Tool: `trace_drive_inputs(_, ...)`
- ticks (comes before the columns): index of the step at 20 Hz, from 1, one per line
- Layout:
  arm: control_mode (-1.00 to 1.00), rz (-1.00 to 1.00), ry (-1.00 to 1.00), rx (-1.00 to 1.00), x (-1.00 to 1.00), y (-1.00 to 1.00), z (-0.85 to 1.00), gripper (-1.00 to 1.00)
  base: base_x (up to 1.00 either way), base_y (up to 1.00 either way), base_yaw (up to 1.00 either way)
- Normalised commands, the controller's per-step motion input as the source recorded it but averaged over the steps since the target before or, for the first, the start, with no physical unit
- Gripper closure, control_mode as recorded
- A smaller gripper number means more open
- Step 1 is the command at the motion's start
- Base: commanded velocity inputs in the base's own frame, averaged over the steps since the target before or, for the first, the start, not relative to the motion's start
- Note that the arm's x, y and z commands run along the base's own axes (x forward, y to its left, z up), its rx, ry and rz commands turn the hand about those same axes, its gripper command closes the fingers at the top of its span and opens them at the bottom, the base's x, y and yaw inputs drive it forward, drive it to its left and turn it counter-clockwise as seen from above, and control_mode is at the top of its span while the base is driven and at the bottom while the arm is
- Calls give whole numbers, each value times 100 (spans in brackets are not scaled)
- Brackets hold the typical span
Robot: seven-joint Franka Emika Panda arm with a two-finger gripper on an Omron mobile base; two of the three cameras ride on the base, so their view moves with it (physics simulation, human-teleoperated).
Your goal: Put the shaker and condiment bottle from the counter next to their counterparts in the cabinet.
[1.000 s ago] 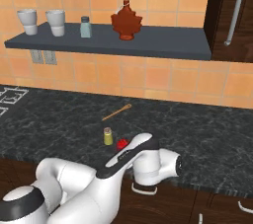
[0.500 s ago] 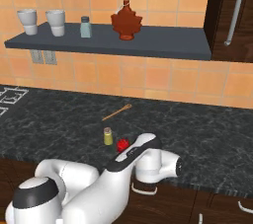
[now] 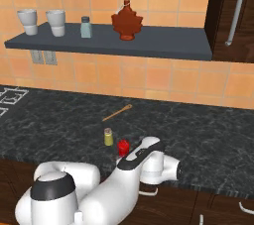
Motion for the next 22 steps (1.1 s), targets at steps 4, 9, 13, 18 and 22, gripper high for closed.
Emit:
trace_drive_inputs(4,-100,6,11,3,0,50,-32,100,0,0,0)
trace_drive_inputs(9,-100,-1,2,7,2,4,7,100,0,0,0)
trace_drive_inputs(13,-100,-15,0,27,-16,-41,95,100,0,0,0)
trace_drive_inputs(18,-100,-20,3,18,-2,-9,100,100,0,0,0)
trace_drive_inputs(22,-100,-17,4,1,8,8,100,100,0,0,0)
